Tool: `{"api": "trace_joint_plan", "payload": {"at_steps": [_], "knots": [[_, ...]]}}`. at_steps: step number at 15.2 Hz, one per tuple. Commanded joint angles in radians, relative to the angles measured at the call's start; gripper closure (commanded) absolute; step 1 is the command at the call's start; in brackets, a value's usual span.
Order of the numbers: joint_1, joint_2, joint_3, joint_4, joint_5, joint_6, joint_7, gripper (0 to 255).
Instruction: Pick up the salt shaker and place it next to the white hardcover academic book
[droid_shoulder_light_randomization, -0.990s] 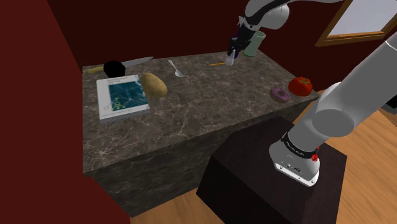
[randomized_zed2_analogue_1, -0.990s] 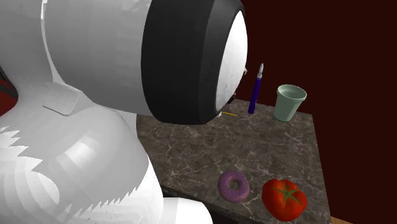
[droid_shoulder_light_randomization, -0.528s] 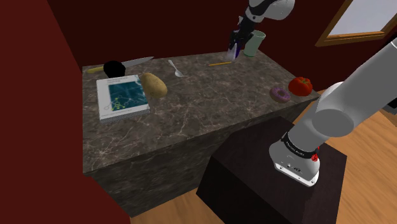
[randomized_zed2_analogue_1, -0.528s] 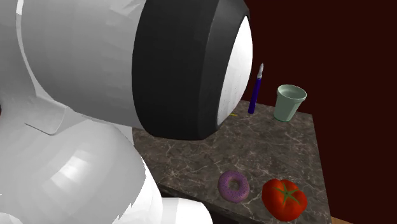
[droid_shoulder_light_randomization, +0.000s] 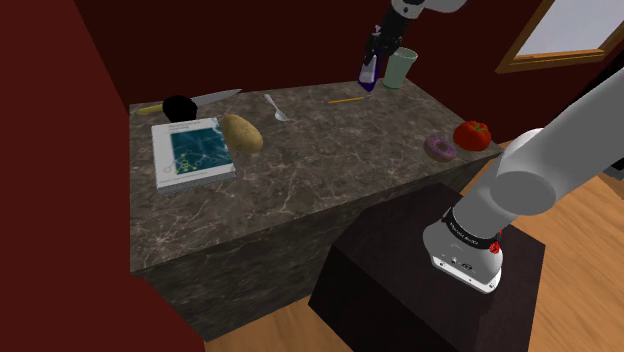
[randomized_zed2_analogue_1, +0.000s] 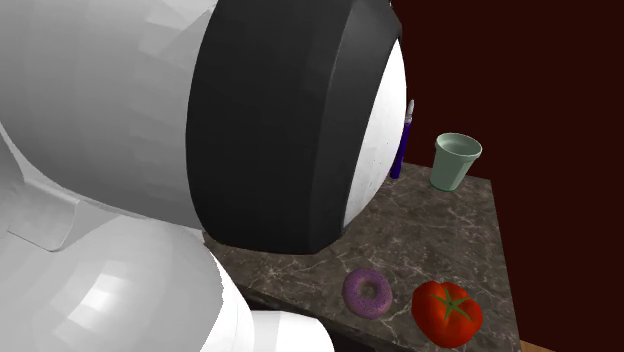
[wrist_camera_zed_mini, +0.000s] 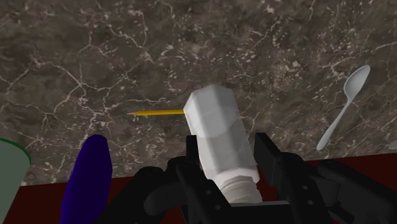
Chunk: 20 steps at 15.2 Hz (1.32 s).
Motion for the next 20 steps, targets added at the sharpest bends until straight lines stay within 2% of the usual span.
{"api": "trace_joint_plan", "payload": {"at_steps": [1, 9, 20], "knots": [[-0.001, -0.010, 0.002, 0.017, -0.006, -0.026, 0.006, 255], [-0.004, -0.035, 0.009, 0.089, -0.023, -0.122, 0.027, 255], [0.098, 0.077, 0.163, 0.192, -0.032, -0.098, 0.285, 255]]}}
